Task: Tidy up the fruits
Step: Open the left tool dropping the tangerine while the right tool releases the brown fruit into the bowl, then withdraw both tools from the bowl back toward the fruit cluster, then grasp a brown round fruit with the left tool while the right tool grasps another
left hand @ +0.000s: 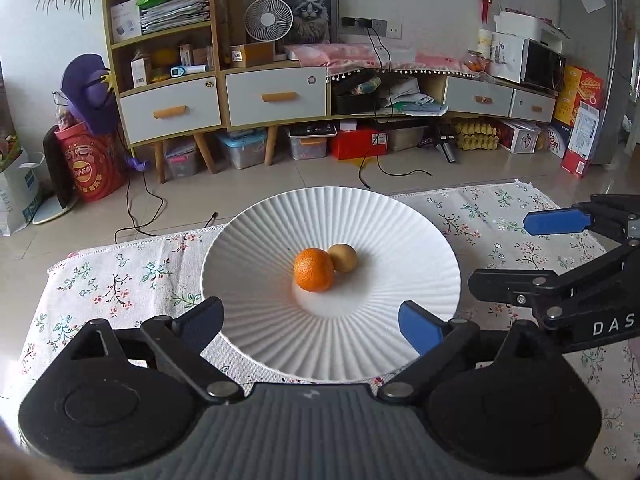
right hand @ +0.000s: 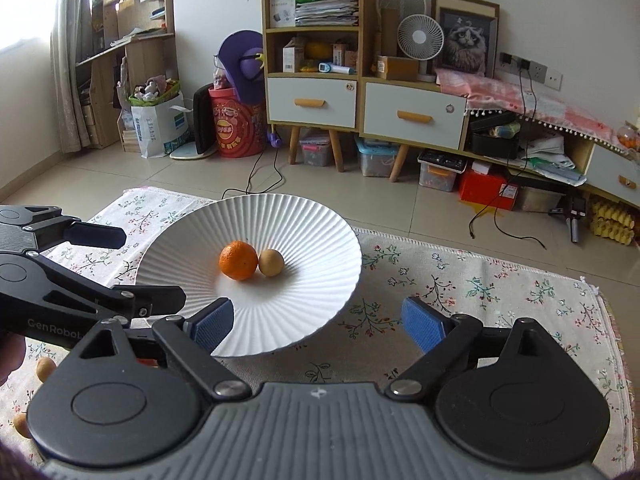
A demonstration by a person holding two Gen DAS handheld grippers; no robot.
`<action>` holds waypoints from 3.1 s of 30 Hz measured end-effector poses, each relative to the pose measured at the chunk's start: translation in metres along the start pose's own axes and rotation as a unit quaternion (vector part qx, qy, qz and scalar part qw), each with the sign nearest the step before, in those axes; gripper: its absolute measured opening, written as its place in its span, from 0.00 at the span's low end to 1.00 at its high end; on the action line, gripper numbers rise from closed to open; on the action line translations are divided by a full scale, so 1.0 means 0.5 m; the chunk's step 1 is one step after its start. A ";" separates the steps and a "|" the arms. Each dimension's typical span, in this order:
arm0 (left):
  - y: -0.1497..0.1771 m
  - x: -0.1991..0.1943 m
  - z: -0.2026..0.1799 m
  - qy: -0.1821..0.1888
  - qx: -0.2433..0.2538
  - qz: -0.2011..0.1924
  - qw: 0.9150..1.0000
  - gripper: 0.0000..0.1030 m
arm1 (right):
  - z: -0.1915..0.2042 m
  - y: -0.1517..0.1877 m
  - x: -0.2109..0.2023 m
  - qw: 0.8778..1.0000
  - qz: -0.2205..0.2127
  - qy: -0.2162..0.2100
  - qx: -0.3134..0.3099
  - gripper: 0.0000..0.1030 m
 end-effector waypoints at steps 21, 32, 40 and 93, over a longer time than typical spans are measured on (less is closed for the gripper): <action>0.066 -0.094 0.027 -0.026 -0.043 0.033 0.998 0.92 | 0.031 0.046 -0.074 0.999 0.025 0.017 0.039 0.99; 0.134 -0.120 0.062 -0.026 -0.070 0.050 0.996 0.92 | 0.061 0.112 -0.085 0.998 0.029 -0.018 0.057 0.99; 0.177 -0.144 0.079 -0.025 -0.052 0.045 0.997 0.92 | 0.075 0.149 -0.092 0.998 0.017 -0.016 0.054 0.99; 0.291 -0.163 0.108 0.029 -0.010 0.062 0.998 0.19 | 0.237 0.212 -0.095 0.990 -0.001 -0.093 -0.108 0.42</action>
Point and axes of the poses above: each gripper's, at about its wrist camera, not at the fingertips, and x roughly the way its jaws point, z to its left, y to its underside, the point moved 1 cm from there along x, roughly the way its jaws point, and after that the axes turned 9 degrees about -x, right-handed, at the moved point
